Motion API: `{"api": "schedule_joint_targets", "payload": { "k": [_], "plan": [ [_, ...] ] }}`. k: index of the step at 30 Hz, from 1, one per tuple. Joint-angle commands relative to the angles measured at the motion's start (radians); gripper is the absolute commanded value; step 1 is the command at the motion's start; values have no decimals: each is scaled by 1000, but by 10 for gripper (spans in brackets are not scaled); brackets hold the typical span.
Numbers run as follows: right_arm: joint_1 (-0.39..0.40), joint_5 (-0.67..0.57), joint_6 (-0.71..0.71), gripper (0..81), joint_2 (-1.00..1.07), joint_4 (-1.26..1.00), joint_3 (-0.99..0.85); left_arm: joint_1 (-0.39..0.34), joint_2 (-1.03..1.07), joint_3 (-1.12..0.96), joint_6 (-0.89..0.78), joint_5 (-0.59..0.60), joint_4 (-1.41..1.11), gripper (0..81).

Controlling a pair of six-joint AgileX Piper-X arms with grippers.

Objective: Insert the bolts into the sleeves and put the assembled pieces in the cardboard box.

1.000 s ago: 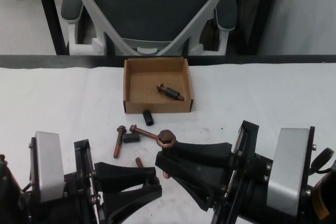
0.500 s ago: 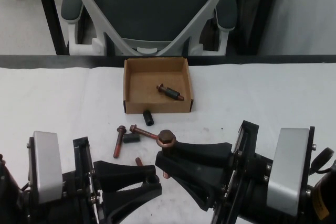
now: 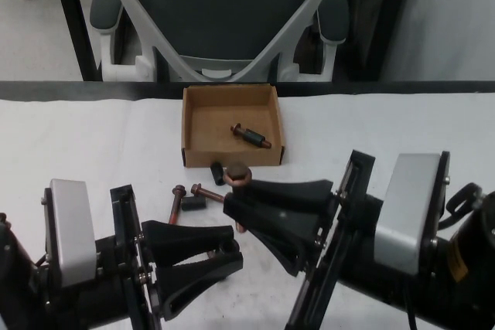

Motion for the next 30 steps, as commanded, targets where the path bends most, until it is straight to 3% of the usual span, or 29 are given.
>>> {"api": "schedule_joint_targets", "payload": {
  "k": [1, 21, 30],
  "plan": [
    [-5, -10, -9, 2, -12, -1, -11, -6, -13, -12, 98, 60, -80, 8],
    [-5, -36, 7, 2, -10, 30, -10, -9, -13, -34, 75, 44, -86, 8],
    [-5, -41, 29, 2, -10, 30, -10, -108, -13, -70, 75, 22, -74, 8]
  ]
}}
